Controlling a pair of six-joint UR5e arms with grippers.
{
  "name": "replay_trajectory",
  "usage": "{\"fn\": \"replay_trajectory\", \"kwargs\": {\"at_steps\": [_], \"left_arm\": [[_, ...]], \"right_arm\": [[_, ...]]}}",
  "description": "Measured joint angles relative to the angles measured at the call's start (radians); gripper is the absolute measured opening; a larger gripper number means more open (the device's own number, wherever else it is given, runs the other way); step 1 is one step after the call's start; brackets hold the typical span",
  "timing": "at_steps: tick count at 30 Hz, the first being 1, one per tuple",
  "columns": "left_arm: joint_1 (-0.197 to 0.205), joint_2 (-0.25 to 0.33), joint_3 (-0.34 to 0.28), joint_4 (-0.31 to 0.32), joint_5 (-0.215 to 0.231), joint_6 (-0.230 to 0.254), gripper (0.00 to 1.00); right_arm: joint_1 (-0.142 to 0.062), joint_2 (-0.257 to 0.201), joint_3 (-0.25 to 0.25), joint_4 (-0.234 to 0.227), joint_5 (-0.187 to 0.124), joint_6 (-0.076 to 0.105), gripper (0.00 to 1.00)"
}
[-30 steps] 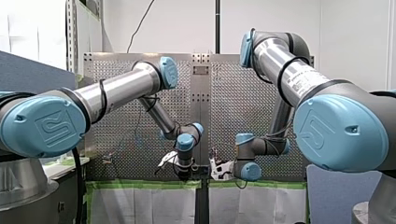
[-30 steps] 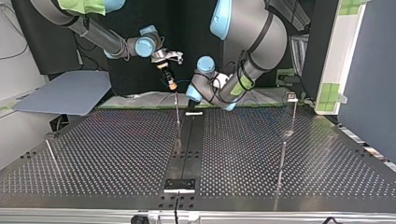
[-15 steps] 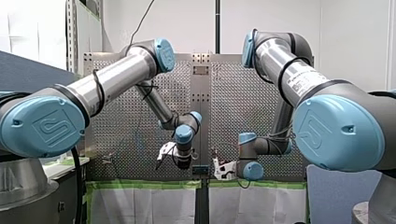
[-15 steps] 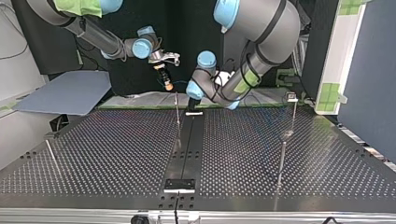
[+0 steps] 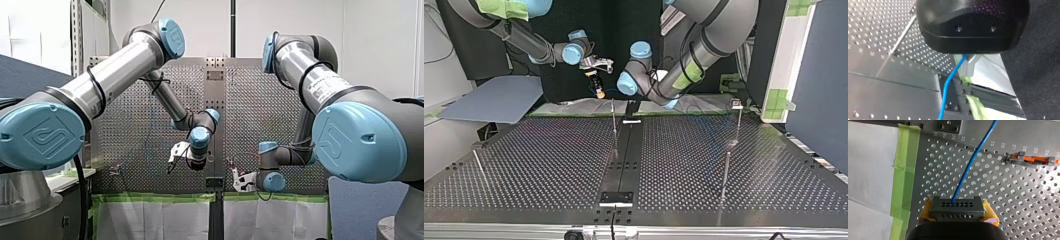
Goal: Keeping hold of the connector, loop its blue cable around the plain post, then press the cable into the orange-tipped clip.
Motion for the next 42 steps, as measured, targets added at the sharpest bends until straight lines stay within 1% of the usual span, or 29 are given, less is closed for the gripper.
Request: {"fn": "replay_trajectory", "kwargs": {"at_steps": [2, 5, 11, 15, 21, 23, 27, 34, 42], "left_arm": [[-0.013, 0.006, -0.023, 0.023, -0.017, 0.000, 0.00], [-0.033, 0.008, -0.053, 0.053, -0.030, -0.001, 0.00], [-0.083, 0.009, -0.108, 0.107, -0.060, -0.023, 0.00], [-0.100, 0.008, -0.144, 0.144, -0.048, -0.030, 0.00], [-0.096, 0.006, -0.204, 0.204, -0.019, -0.033, 0.00], [-0.093, 0.005, -0.220, 0.224, -0.009, -0.034, 0.00], [-0.087, 0.005, -0.212, 0.260, 0.009, -0.037, 0.00], [-0.077, 0.004, -0.158, 0.333, 0.048, -0.059, 0.00], [-0.056, -0.003, -0.138, 0.408, 0.071, -0.072, 0.00]], "right_arm": [[-0.001, 0.000, -0.001, 0.001, 0.000, -0.001, 0.00], [-0.005, 0.000, -0.002, 0.002, 0.001, -0.001, 0.00], [-0.020, -0.001, -0.006, 0.002, 0.004, 0.002, 0.00], [-0.036, -0.003, -0.006, 0.006, 0.010, 0.004, 0.00], [-0.057, -0.003, -0.013, 0.011, 0.012, 0.009, 0.00], [-0.061, -0.003, -0.017, 0.012, 0.011, 0.010, 0.00], [-0.067, -0.003, -0.029, 0.022, 0.008, 0.012, 0.00], [-0.070, -0.003, -0.045, 0.042, -0.008, 0.012, 0.00], [-0.078, -0.003, -0.062, 0.063, -0.012, 0.013, 0.00]]}}
